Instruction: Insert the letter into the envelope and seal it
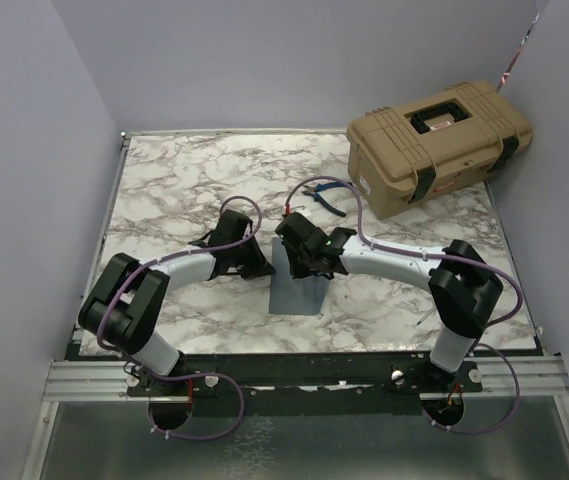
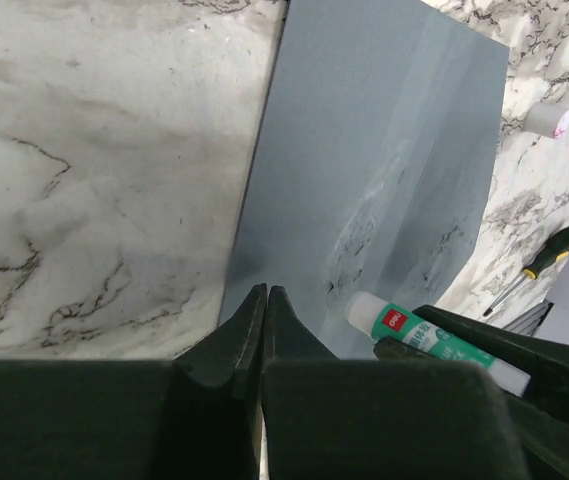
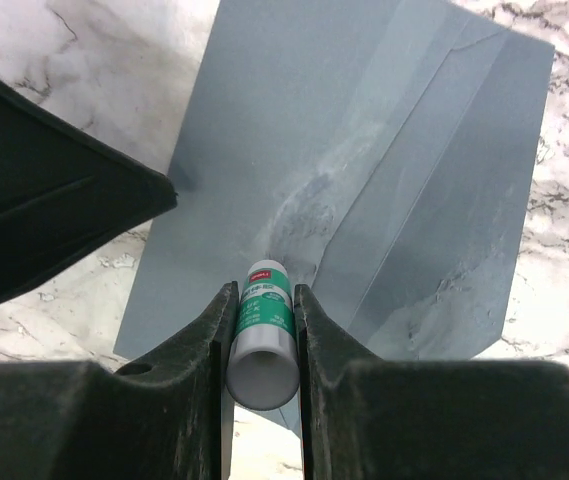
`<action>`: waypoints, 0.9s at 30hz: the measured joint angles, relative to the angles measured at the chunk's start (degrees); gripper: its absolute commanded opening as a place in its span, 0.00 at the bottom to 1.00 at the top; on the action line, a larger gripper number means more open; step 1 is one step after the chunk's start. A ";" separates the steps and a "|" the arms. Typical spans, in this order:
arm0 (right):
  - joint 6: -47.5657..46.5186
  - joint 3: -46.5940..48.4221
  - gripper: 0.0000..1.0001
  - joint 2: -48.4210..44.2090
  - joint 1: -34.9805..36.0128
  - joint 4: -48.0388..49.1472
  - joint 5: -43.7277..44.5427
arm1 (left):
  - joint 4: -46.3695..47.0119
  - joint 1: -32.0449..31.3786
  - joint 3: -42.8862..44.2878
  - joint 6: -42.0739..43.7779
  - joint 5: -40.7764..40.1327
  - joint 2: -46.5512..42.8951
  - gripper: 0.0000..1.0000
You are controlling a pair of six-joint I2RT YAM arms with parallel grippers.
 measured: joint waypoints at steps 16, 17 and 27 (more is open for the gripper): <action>-3.28 -2.05 0.00 0.26 0.00 6.67 1.70 | 3.58 -1.57 1.20 -1.62 2.14 6.21 0.00; -3.32 -2.29 0.00 0.26 0.00 6.69 1.73 | 3.69 -1.66 1.25 -1.77 2.29 6.40 0.00; -3.37 -4.48 0.00 0.17 0.00 6.49 4.72 | 4.07 -1.77 1.27 -4.55 2.49 7.17 0.00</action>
